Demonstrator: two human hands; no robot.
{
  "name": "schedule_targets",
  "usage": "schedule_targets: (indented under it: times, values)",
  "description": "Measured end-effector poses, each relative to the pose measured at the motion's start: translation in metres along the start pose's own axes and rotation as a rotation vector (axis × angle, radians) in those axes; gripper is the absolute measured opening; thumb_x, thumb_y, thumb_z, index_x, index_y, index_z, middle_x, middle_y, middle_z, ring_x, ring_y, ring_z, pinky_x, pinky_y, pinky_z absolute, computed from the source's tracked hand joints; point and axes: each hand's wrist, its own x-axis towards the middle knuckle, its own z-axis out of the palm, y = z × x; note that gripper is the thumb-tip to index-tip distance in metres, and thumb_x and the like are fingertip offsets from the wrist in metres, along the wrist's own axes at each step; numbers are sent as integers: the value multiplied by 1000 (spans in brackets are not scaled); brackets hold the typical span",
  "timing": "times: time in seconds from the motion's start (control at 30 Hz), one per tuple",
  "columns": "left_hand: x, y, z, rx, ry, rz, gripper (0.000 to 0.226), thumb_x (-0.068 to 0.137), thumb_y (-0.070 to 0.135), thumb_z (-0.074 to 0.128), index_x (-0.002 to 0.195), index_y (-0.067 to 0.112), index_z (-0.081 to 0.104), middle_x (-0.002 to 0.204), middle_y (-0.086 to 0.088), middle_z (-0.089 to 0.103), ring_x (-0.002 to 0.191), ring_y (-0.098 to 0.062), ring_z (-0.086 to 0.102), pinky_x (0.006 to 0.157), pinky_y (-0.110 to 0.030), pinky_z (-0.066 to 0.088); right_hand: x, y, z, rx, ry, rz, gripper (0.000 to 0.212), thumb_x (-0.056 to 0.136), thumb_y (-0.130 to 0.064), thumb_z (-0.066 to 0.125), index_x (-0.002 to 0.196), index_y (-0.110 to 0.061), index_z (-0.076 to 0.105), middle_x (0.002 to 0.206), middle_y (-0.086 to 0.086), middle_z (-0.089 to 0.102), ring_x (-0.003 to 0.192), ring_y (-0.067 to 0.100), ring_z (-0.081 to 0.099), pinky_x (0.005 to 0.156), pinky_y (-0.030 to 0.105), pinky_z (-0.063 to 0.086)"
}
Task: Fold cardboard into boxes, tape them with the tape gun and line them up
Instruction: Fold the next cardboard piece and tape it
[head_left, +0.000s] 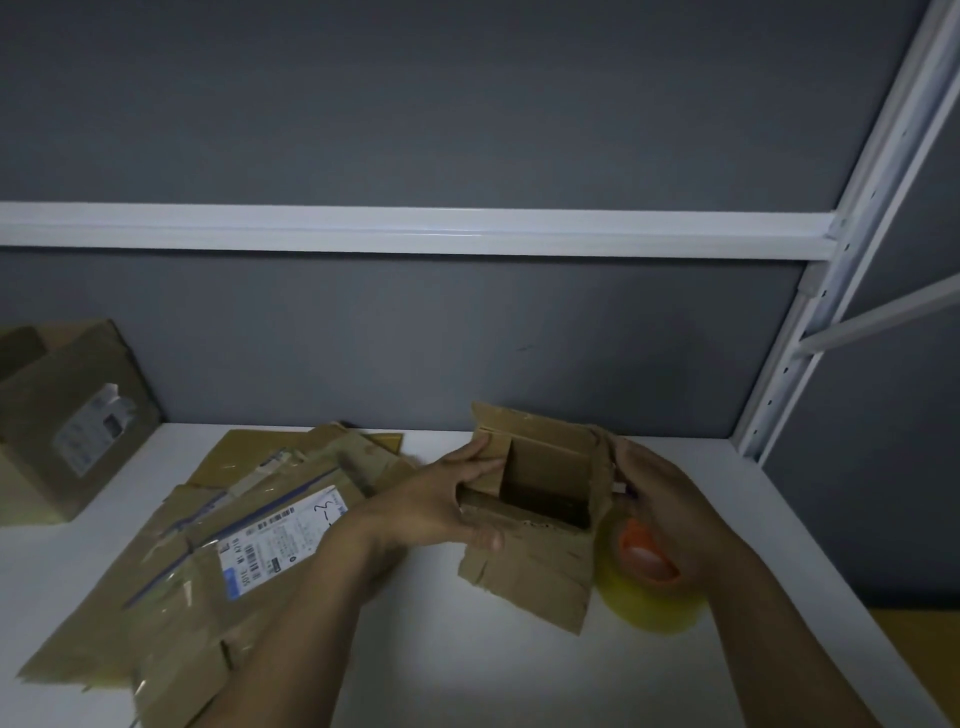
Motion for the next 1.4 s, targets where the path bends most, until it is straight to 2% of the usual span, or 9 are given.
schedule_targets:
  times: [0.13,0.43,0.63,0.77,0.87,0.97,1.1,1.27,1.4]
  values:
    - [6,-3,2,-38,78,-27,77,78,46,75,145,33,39,157,22,12,141,-3,23,109,-15,24,9,8,9,-160,-16,-38,31,94,-34,57,124,-41,56,115,-17,66,108,6,61,83,22,52]
    - [15,-1,4,-225,475,-51,54,61,59,80,108,39,61,110,27,63,91,0,62,86,-31,54,21,23,20,22,122,-89,36,87,-23,70,119,-32,58,112,-4,68,103,21,66,90,50,53]
    - [22,-8,20,-188,604,-46,87,64,52,83,130,49,27,131,22,42,92,-13,62,81,-33,55,14,27,6,56,-8,35,35,96,-47,46,125,-33,60,122,-2,65,111,18,62,97,43,49]
    - [23,-15,28,-292,593,-66,104,71,42,82,147,42,11,133,19,43,108,-13,58,93,-33,51,7,32,-3,-95,-115,5,31,98,-37,46,129,-43,51,117,-18,63,109,10,60,82,21,51]
    - [22,-19,33,-280,630,-24,79,76,37,79,142,36,36,133,13,47,116,-15,54,97,-34,49,8,39,-2,-385,-126,-66,57,84,-44,69,130,-59,38,123,-25,54,112,3,54,87,32,52]
    - [19,-18,37,-231,721,16,48,75,32,81,119,30,63,126,14,48,117,-6,49,97,-25,45,15,38,1,-343,-41,-134,46,83,-52,65,125,-57,46,138,-27,43,123,4,47,100,36,47]
    - [16,-18,42,-140,643,-87,69,65,41,86,127,23,62,133,14,35,122,-4,41,101,-16,34,21,30,12,-510,-65,-207,36,90,-49,52,126,-43,50,152,-33,12,135,-7,21,108,23,27]
    - [18,-27,45,43,516,-79,112,47,55,89,142,22,41,153,4,13,137,-7,18,108,-13,15,25,26,19,-645,-110,-266,40,94,-33,57,133,-25,48,147,-31,14,134,-2,24,108,19,29]
    - [17,-26,48,-8,540,47,96,54,31,93,136,29,44,146,11,19,122,8,26,92,9,13,21,31,17,-630,-85,-294,34,95,-32,56,128,-29,49,140,-34,24,130,2,31,103,15,31]
